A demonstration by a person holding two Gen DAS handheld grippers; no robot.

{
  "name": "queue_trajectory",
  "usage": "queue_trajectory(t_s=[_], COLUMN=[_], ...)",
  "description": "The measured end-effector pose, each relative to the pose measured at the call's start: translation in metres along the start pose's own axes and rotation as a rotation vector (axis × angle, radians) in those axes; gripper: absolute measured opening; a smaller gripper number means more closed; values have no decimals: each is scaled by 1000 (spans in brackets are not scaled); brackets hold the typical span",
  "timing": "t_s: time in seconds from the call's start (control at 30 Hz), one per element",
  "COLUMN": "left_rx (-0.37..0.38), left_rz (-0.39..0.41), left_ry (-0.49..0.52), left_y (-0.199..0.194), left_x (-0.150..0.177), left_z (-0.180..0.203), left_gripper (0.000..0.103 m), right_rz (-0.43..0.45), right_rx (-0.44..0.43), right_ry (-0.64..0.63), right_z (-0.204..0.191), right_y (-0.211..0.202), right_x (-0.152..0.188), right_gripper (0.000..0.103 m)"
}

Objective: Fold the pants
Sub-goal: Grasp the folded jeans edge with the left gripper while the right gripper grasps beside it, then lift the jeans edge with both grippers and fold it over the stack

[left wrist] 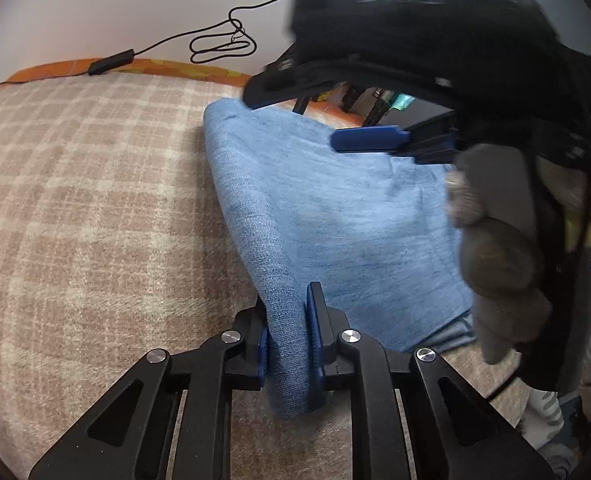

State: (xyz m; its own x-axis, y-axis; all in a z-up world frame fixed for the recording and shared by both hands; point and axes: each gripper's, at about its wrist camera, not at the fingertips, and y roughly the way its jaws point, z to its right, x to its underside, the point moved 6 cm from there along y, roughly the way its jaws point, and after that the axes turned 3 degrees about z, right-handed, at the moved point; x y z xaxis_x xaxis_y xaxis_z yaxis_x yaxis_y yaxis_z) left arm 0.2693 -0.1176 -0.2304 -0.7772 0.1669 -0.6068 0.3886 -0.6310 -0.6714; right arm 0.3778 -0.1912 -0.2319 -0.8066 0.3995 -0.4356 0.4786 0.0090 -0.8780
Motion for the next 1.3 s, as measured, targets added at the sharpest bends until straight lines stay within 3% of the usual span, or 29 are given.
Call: queue_trajectory(t_s=[0.4, 0.8, 1.1, 1.17, 1.23, 1.3], left_rx=[25, 70, 60, 49, 37, 12], left_rz=[23, 60, 59, 56, 55, 61], left_ry=[28, -6, 9, 17, 15, 15], left_y=[0, -12, -9, -10, -11, -13], left_x=[-9, -18, -18, -15, -15, -13], left_z=[12, 2, 7, 13, 17, 18], left_gripper=[13, 12, 12, 12, 12, 14], right_rz=[-139, -228, -272, -261, -244, -225], right_rx=[10, 128, 231, 247, 268, 261], right_ry=[-120, -254, -358, -377, -373, -351], right_z=[-20, -41, -47, -49, -46, -41], right_y=[47, 73, 93, 94, 91, 87], right_x=[-9, -10, -2, -1, -2, -4], right_gripper=[72, 72, 61, 57, 37, 25])
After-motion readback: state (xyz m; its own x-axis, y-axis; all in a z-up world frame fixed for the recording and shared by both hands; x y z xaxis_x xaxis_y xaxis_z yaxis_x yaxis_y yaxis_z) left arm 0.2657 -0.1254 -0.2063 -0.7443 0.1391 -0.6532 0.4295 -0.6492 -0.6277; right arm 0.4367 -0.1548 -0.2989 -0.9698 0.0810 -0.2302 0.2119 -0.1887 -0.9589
